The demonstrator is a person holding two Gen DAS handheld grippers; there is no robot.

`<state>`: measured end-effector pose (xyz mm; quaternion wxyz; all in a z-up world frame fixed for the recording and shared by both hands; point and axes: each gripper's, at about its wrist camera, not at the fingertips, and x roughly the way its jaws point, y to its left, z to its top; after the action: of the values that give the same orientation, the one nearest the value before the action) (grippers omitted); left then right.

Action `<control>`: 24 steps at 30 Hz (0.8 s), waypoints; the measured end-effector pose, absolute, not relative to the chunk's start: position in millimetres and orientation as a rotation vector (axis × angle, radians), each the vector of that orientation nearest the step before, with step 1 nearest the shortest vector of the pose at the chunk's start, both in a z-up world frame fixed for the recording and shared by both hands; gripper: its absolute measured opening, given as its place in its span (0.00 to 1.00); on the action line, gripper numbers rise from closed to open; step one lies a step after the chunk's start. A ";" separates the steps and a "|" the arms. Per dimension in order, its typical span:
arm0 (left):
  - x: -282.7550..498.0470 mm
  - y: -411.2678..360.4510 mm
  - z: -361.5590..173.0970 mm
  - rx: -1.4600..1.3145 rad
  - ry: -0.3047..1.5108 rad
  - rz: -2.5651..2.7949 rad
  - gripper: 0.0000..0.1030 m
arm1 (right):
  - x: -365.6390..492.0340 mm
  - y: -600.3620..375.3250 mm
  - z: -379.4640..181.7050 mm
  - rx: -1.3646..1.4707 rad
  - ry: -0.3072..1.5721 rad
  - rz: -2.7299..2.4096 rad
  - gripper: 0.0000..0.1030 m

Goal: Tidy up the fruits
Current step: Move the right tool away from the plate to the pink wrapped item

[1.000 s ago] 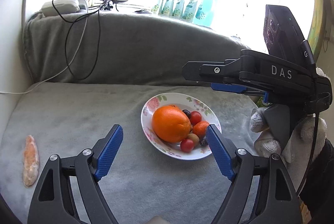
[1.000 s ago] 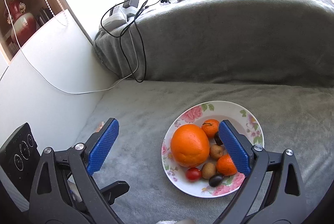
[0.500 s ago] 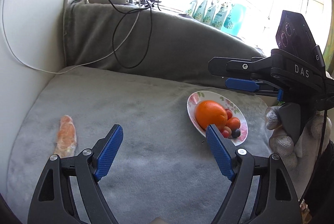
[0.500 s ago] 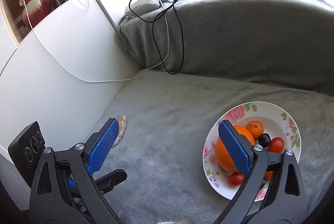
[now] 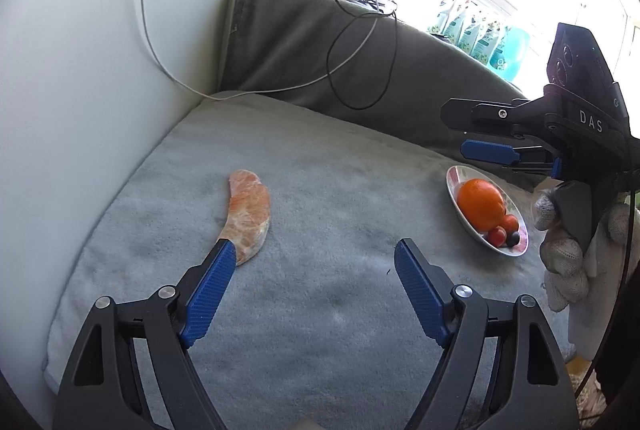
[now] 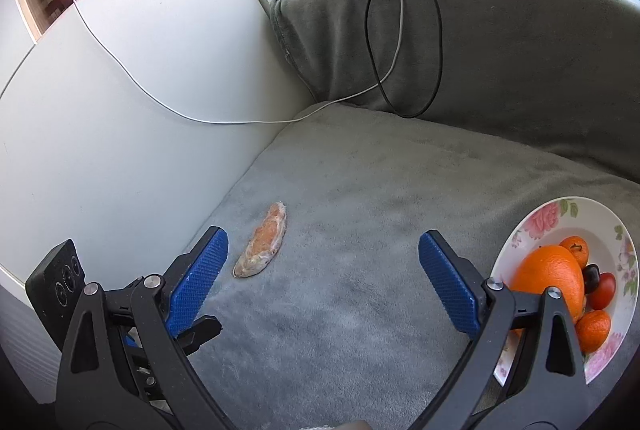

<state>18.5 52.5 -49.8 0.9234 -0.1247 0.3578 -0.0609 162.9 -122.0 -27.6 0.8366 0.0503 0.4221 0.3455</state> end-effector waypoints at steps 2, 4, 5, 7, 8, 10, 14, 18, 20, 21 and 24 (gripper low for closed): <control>13.1 60.6 -54.6 -0.270 0.741 -0.107 0.79 | 162.6 -111.0 -31.7 0.096 0.901 0.731 0.95; 7.5 68.6 -59.1 -0.280 0.746 -0.087 0.79 | 162.8 -99.8 -37.6 0.084 0.914 0.734 0.95; 5.3 71.8 -61.2 -0.284 0.748 -0.078 0.79 | 162.7 -93.7 -40.8 0.077 0.922 0.738 0.95; 2.9 77.4 -65.1 -0.291 0.754 -0.063 0.79 | 160.8 -82.3 -46.9 0.056 0.933 0.739 0.95; 1.7 80.3 -67.2 -0.294 0.758 -0.056 0.79 | 160.2 -76.0 -50.0 0.045 0.938 0.737 0.95; -0.5 87.0 -71.2 -0.307 0.765 -0.046 0.79 | 158.8 -63.6 -56.3 0.025 0.950 0.741 0.95; -8.2 94.4 -80.4 -0.315 0.780 -0.024 0.79 | 156.4 -38.5 -68.5 -0.008 0.974 0.752 0.95; -11.2 98.6 -90.9 -0.323 0.802 -0.014 0.79 | 156.0 -16.1 -81.7 -0.043 1.009 0.746 0.84; -12.8 101.9 -95.3 -0.336 0.808 -0.014 0.79 | 156.5 -6.2 -88.6 -0.056 1.027 0.742 0.82; -13.8 103.8 -97.0 -0.343 0.810 -0.012 0.79 | 157.0 -1.5 -92.2 -0.063 1.033 0.738 0.81; -16.0 109.8 -100.8 -0.360 0.811 -0.008 0.79 | 156.3 10.6 -100.8 -0.086 1.047 0.723 0.78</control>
<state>-16.0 109.8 -100.8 0.9031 -0.1743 0.3924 -0.0037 156.3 10.6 -100.8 0.8034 -0.0402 0.4888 0.3376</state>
